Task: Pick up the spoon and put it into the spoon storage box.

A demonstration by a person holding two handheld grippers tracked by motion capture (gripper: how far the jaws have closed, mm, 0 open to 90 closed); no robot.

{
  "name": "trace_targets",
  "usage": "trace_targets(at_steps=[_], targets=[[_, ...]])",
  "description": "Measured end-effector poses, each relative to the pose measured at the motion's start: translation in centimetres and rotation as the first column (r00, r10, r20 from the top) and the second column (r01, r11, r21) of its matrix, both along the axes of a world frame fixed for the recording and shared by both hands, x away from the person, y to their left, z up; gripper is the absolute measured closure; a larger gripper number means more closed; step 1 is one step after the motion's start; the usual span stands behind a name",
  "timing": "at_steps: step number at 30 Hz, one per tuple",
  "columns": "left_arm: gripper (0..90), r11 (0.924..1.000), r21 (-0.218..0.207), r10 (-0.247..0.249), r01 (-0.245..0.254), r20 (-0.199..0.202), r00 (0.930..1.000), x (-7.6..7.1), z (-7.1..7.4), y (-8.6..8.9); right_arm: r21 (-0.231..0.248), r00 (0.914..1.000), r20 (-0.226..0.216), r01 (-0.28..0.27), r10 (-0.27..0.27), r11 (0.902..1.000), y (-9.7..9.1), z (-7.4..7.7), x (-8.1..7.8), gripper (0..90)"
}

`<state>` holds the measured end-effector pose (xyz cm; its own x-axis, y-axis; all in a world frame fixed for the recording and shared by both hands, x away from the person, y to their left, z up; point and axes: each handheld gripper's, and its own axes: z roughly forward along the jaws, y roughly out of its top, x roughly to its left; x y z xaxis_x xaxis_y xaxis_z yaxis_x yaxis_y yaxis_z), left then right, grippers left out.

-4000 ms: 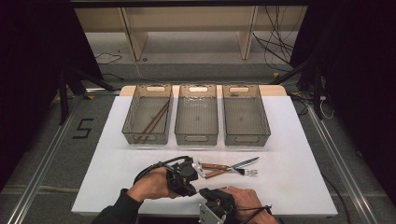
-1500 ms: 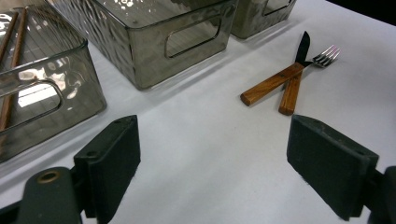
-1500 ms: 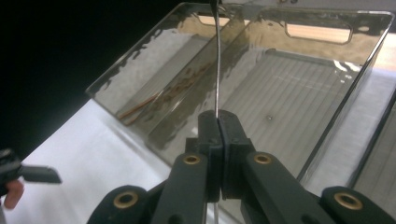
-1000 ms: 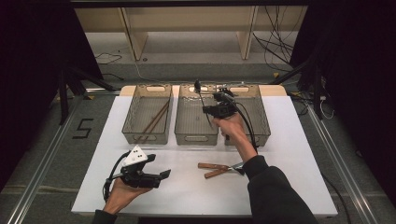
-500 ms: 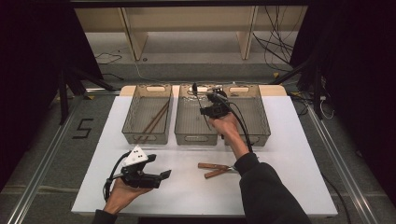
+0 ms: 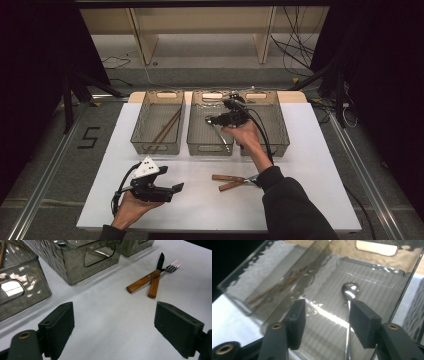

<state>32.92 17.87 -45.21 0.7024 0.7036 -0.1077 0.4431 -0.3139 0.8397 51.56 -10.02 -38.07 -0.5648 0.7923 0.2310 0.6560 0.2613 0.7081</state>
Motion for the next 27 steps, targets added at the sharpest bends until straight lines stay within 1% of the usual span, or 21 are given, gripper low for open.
trace_targets(at_steps=[2,5,8,12,14,16,18,20,22,23,26,27], targets=[[16.1,1.0,0.001,-0.001,0.001,-0.004,1.0,0.0,0.0,0.0,0.007,0.9991,0.025,-0.035,0.034,0.9994,-0.3,0.5,-0.8,43.5],[16.0,1.0,0.0,0.005,-0.005,-0.008,1.0,0.0,-0.2,-0.1,0.013,0.9936,0.062,-0.095,0.094,0.9954,-1.0,1.3,-2.3,40.7],[15.9,0.9999,0.01,-0.002,0.002,-0.01,1.0,0.0,-0.1,-0.2,0.031,0.9875,0.079,-0.139,0.136,0.9898,-1.9,1.8,-3.8,38.5],[15.8,1.0,0.007,-0.002,0.002,-0.008,1.0,0.0,-0.2,-0.3,0.036,0.9734,0.117,-0.203,0.197,0.9786,-3.0,2.2,-5.9,35.7],[15.8,1.0,0.007,-0.002,0.002,-0.009,1.0,0.0,-0.2,-0.4,0.025,0.9655,0.137,-0.227,0.222,0.9736,-3.6,2.3,-7.1,34.9],[15.8,0.9999,0.01,-0.005,0.005,-0.011,0.9999,0.1,-0.3,-0.4,0.019,0.9591,0.145,-0.249,0.243,0.9684,-4.1,2.1,-8.1,34.2],[15.8,0.9999,0.011,-0.005,0.005,-0.012,0.9999,0.1,-0.3,-0.4,0.009,0.9545,0.145,-0.264,0.26,0.9644,-4.5,1.8,-9.0,33.4],[15.8,1.0,0.005,-0.006,0.006,-0.011,0.9999,0.1,-0.4,-0.4,-0.019,0.9487,0.15,-0.279,0.278,0.9602,-4.8,1.2,-9.7,32.9],[15.8,1.0,-0.001,-0.005,0.005,-0.01,0.9999,0.1,-0.5,-0.3,-0.039,0.9459,0.145,-0.288,0.29,0.9569,-5.0,0.6,-10.3,32.3],[15.8,1.0,-0.003,-0.003,0.003,-0.005,1.0,0.1,-0.5,-0.3,-0.045,0.9436,0.149,-0.292,0.296,0.9553,-5.2,0.3,-10.6,32.2],[15.8,0.9999,-0.012,-0.004,0.004,0.007,1.0,0.0,-0.5,-0.2,-0.046,0.9412,0.151,-0.298,0.302,0.9533,-5.5,-0.8,-11.4,32.0],[15.8,0.9998,-0.018,-0.003,0.003,0.011,0.9999,-0.1,-0.5,-0.2,-0.053,0.9409,0.151,-0.298,0.303,0.953,-5.6,-1.2,-11.7,31.9]])
